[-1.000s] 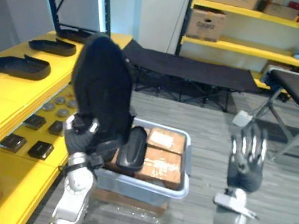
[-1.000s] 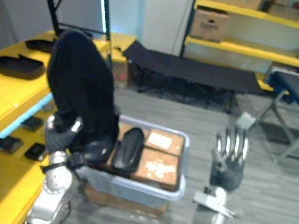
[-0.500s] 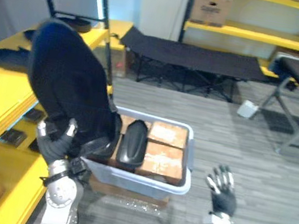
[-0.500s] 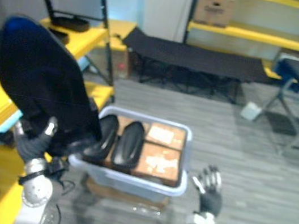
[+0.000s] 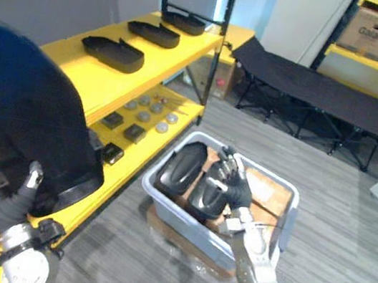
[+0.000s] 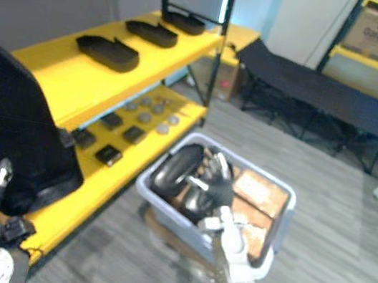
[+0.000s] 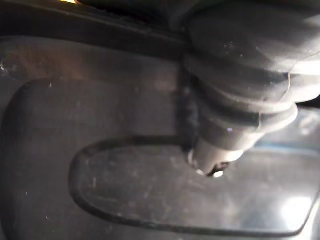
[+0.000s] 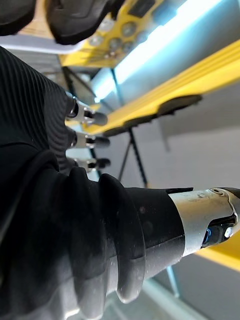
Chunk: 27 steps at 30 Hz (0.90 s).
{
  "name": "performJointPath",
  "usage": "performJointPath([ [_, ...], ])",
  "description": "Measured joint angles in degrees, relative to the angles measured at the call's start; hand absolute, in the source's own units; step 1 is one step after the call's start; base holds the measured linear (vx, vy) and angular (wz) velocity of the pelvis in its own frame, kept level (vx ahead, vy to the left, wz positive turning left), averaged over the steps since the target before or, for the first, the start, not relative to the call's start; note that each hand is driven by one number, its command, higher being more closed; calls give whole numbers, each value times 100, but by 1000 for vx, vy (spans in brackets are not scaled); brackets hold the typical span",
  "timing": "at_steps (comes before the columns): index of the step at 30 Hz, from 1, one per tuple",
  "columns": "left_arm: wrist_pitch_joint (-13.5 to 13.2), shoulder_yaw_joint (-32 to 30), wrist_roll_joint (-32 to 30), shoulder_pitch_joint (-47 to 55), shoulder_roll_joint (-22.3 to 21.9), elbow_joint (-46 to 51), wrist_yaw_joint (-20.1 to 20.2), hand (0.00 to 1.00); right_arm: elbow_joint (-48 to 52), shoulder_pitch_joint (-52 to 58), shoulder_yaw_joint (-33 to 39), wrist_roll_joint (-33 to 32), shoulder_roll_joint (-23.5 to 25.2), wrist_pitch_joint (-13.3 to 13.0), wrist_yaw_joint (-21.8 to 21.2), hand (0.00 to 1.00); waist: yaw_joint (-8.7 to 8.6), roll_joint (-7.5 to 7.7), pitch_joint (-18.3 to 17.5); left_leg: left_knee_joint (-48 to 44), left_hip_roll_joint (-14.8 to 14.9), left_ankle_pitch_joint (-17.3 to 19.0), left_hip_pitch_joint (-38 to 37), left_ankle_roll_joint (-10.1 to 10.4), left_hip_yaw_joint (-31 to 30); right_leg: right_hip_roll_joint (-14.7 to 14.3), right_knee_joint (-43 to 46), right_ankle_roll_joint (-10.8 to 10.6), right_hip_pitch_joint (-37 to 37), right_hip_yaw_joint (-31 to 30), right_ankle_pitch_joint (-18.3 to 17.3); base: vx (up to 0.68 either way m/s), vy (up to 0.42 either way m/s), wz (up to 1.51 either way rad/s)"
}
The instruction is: Walk over and take plastic housings, then place them on the shelf
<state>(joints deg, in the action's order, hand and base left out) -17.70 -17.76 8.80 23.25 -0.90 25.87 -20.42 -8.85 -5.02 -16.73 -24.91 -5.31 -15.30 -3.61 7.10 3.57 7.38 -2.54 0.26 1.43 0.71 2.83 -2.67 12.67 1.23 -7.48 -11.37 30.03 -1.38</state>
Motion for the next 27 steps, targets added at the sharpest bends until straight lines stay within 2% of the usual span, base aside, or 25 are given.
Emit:
performJointPath([
  [3,-236,71,219,-185,0,-7,320,100,142,144,136,227,-1,57,111,0,-181,46,44,5,339,-29,156,-56,910,-27,30,-39,-205,607,-33,-10,-30,92],
  [4,-255,103,232,-226,8,-16,374,100,184,205,209,257,1,62,117,0,-193,-12,105,2,420,-45,162,-69,1148,-28,37,-37,-261,719,-36,15,-5,115],
  [5,-313,184,264,-343,17,-73,523,100,273,348,401,333,-39,120,120,0,-273,-41,156,-6,598,-75,204,-108,1777,-7,71,-36,-341,992,-35,32,27,98],
  [7,-358,341,263,-487,43,-173,613,100,395,451,588,347,-154,179,123,0,-382,-157,193,13,699,-259,275,-133,2221,35,138,-36,-377,1223,-36,56,87,112],
  [8,-357,513,263,-604,55,-251,712,100,411,474,716,345,-288,180,115,0,-455,-268,237,108,660,-641,337,-22,2196,75,174,-49,-364,1223,-45,64,141,85],
  [9,-357,540,262,-611,54,-254,743,100,410,480,744,344,-306,180,108,0,-448,-258,248,167,617,-668,332,-46,2197,121,174,-56,-352,1225,-50,69,167,47],
  [13,-353,540,265,-589,62,-257,921,100,419,532,766,334,-116,12,-14,0,-444,-58,349,243,401,-657,172,-80,2359,374,223,-57,-355,1134,-49,47,91,-10],
  [17,-355,727,265,-649,226,-278,1370,100,584,837,928,344,-29,-263,-20,0,-476,-57,325,446,226,-610,110,-144,2333,523,409,-57,-282,1042,-50,37,72,3],
  [19,-351,1036,265,-886,506,-561,1660,100,731,1078,1150,481,-31,-356,-9,0,-559,-169,323,578,189,-664,126,-209,2072,615,983,-49,-42,371,-50,53,90,42],
  [21,-341,1232,268,-1168,715,-787,1700,100,823,1182,1265,688,-33,-360,-7,0,-705,-206,318,689,223,-761,113,-262,1797,625,1519,33,144,-158,-138,65,26,73],
  [22,-331,1246,299,-1360,786,-904,1663,100,853,1195,1253,833,-30,-362,-19,0,-777,-211,332,703,229,-806,136,-260,1691,546,1507,178,178,-290,-475,53,-64,58],
  [24,-250,1175,483,-1491,859,-979,1468,100,858,1142,1187,1114,-41,-361,-108,0,-751,-105,314,652,215,-886,145,-164,1679,291,993,297,184,-422,-606,3,-139,19],
  [25,-208,1158,491,-1480,787,-983,1294,100,904,1120,1187,1235,-90,-358,-184,0,-704,-112,286,531,239,-893,250,-133,1674,207,779,145,78,-449,-508,-10,-135,6],
  [27,-183,1174,488,-1476,664,-921,1124,100,1062,1089,1201,1221,-219,-335,-268,0,-658,-249,359,368,321,-904,455,-102,1587,74,626,104,120,-475,-486,-32,-94,8],
])
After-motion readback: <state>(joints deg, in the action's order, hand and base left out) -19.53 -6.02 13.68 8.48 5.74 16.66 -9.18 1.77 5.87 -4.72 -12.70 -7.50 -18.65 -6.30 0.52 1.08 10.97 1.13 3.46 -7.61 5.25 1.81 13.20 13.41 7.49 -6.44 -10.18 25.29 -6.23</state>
